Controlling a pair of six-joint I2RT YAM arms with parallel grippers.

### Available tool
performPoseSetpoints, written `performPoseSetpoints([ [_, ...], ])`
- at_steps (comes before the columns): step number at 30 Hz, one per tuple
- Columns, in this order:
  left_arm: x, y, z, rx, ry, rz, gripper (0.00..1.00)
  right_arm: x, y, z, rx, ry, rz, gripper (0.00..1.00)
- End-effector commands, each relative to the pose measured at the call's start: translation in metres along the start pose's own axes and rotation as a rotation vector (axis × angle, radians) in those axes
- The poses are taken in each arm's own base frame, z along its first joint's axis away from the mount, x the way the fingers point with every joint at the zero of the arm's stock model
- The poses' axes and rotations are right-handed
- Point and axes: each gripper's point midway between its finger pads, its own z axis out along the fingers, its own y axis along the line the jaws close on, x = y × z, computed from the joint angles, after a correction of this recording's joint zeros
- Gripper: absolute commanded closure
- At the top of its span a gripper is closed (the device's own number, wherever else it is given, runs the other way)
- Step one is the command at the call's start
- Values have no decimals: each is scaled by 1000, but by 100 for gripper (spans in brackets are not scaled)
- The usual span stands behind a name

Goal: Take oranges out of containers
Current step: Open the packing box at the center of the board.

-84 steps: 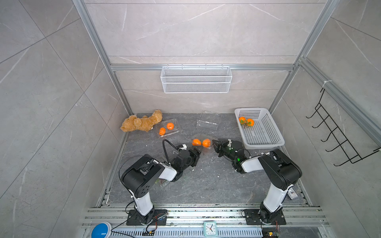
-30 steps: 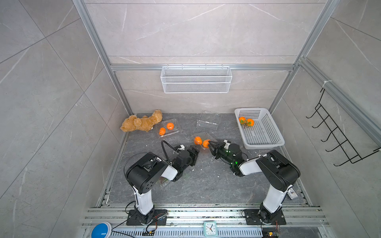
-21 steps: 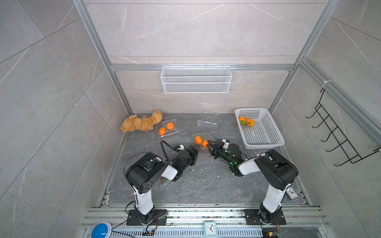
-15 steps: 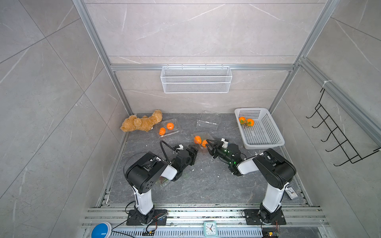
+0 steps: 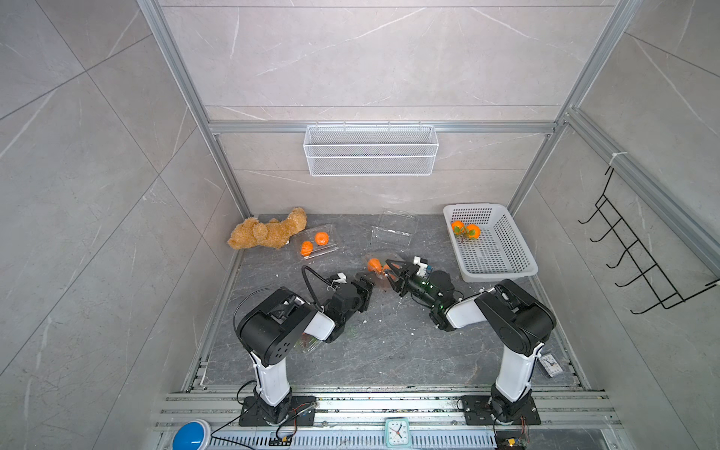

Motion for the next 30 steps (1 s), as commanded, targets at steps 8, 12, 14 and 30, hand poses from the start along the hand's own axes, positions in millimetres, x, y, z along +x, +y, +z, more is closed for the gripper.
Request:
performPoseSetpoints([
  [8,28,2,4,-6,110,31,12,31,30,10,-116,130,-41,55],
  [12,29,3,5,-10,113,33,12,35,37,14,-141,161,-56,54],
  [14,31,3,6,-11,117,34,12,38,40,16,-150,177,-64,54],
  [30,24,-1,-9,-21,92,58,12,32,24,12,-57,182,-72,52],
])
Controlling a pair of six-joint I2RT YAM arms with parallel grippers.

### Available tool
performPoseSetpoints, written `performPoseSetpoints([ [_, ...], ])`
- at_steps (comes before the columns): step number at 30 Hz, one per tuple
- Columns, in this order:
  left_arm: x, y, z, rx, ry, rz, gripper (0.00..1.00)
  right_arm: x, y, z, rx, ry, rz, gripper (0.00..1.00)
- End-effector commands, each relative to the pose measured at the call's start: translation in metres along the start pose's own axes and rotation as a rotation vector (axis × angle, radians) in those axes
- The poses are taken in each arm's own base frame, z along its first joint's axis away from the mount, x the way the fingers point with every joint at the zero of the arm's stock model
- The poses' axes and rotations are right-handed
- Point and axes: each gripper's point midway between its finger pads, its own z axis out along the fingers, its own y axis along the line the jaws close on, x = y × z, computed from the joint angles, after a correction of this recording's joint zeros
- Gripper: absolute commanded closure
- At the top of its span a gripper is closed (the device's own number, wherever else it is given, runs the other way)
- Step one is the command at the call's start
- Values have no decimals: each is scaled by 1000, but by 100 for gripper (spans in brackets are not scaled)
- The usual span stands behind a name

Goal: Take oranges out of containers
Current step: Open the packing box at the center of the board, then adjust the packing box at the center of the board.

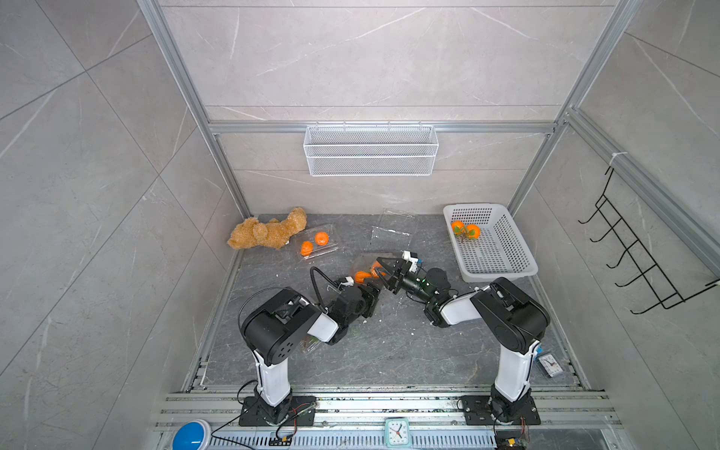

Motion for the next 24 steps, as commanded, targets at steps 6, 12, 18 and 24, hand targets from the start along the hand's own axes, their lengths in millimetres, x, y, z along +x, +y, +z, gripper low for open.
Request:
performPoseSetpoints([
  [6,-16,-7,-23,-35,-38,58,12,-7,-4,-20,80,54,-46,48],
  [12,-23,-4,-25,-50,-42,51,12,-5,-24,-38,235,130,-87,43],
  [18,-27,-3,-29,-59,-50,60,12,-4,-43,-64,378,190,-154,36],
  [24,-39,-15,-42,-75,-75,113,10,-3,-59,-96,629,243,-320,29],
])
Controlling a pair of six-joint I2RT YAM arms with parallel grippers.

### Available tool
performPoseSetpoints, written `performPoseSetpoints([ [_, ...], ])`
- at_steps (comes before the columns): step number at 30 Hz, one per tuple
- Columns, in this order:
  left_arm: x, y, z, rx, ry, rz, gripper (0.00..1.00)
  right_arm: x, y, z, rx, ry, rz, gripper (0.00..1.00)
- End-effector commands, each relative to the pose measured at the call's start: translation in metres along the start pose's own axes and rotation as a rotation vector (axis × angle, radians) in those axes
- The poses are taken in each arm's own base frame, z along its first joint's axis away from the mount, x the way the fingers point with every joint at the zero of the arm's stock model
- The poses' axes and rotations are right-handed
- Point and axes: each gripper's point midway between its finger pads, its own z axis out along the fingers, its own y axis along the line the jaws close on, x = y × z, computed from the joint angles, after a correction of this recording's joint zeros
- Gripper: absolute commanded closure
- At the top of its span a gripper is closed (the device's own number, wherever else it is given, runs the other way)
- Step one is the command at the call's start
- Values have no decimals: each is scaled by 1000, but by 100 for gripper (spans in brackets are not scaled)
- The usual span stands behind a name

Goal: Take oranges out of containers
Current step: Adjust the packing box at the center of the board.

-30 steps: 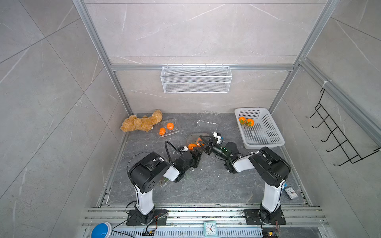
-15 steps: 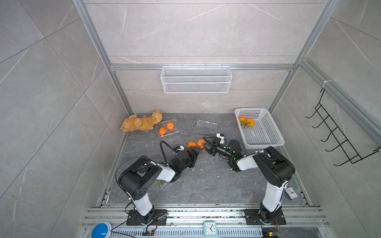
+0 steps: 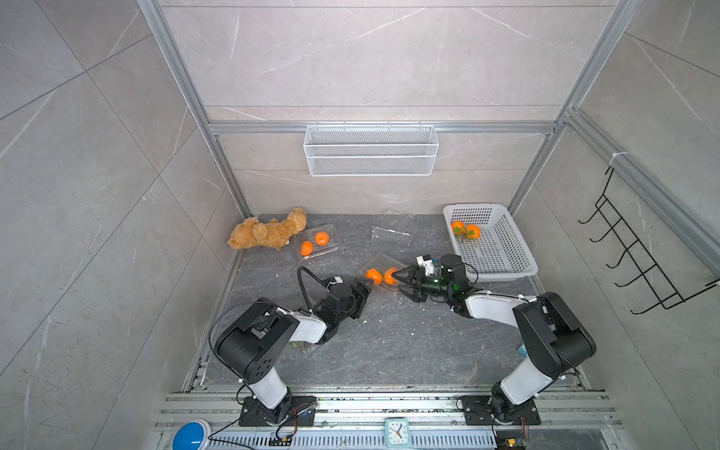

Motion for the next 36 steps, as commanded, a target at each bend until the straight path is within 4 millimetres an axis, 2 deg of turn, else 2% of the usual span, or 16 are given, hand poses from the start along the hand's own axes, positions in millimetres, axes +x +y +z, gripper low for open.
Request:
performPoseSetpoints([
  [1,-12,-22,-14,14,-27,87,10,16,-23,-18,200,72,-134,28],
  [5,-23,-42,-28,-29,-57,196,6,13,-34,-33,339,65,-208,26],
  [7,-27,-53,-28,-52,-45,251,4,12,-38,-40,396,63,-240,24],
  [9,-32,-63,-23,-64,-16,294,2,9,-43,-47,454,58,-265,23],
  [15,-40,-67,1,-164,84,383,1,3,-44,-65,581,48,-344,18],
  [19,-38,-76,19,-188,142,438,1,-6,-47,-81,689,26,-392,13],
  [23,-40,-78,30,-206,151,463,1,-10,-51,-89,756,16,-416,6],
  [27,-35,-78,41,-204,197,487,0,-11,-55,-90,768,9,-412,0],
  [30,-33,-74,48,-202,216,488,0,-7,-53,-79,710,21,-391,0],
  [36,-28,-79,54,-164,233,481,1,-6,-53,-58,617,38,-343,0],
])
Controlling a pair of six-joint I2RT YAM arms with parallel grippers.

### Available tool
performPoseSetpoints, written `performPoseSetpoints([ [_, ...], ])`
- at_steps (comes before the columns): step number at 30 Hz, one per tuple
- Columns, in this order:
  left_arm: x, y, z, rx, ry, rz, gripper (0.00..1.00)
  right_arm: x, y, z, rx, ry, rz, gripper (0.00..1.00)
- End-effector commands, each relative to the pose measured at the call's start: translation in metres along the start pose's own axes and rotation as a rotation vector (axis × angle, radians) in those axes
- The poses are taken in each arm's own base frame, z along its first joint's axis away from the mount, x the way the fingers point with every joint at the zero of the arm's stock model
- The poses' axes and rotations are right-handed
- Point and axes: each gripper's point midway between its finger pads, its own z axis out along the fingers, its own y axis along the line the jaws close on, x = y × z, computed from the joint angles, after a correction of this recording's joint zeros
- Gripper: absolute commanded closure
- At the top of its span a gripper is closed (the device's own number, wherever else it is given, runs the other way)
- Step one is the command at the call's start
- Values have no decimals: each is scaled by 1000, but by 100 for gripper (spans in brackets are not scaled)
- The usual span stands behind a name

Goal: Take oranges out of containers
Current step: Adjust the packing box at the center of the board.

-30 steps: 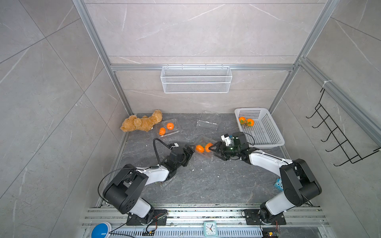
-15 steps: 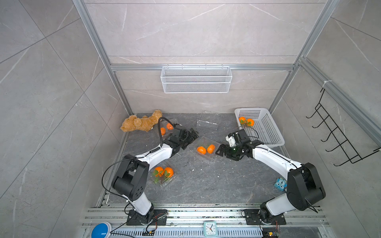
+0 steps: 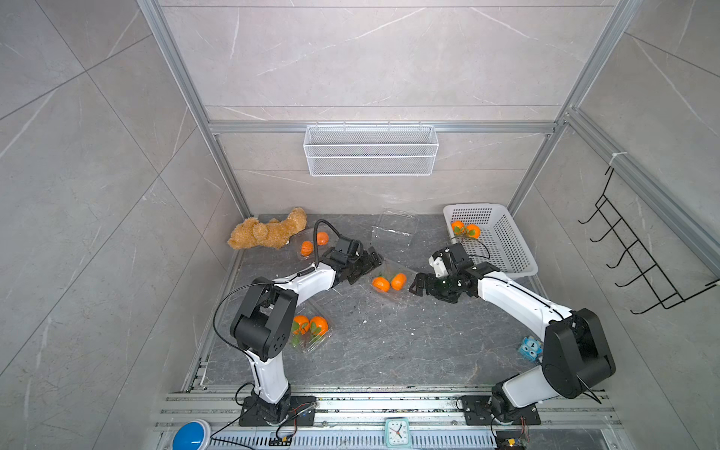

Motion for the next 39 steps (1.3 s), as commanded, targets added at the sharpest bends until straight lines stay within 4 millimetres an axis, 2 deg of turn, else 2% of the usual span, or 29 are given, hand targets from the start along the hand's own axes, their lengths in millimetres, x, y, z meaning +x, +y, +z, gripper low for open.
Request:
performPoseSetpoints([
  [1,-3,-22,-2,69,6,47,1,1,10,16,-72,21,32,0],
  [7,8,-16,6,64,18,34,1,-12,18,41,-114,30,51,1],
  [9,13,-15,8,76,25,16,1,-18,18,47,-104,28,51,3],
  [14,27,-24,5,136,10,-14,1,-36,23,58,-89,27,26,17],
  [19,46,-32,-3,176,4,-43,0,-58,32,61,-50,14,-34,21],
  [24,74,-35,-8,195,23,-57,1,-78,39,72,-11,21,-74,21],
  [29,86,-33,-24,203,33,-61,1,-91,36,71,42,15,-126,12],
  [34,72,-13,-61,47,-32,29,0,-92,35,47,80,-30,-160,4],
  [37,44,4,-83,-77,-83,77,1,-79,31,38,69,-48,-137,1],
  [39,20,18,-90,-136,-107,77,0,-68,32,35,27,-58,-103,0],
])
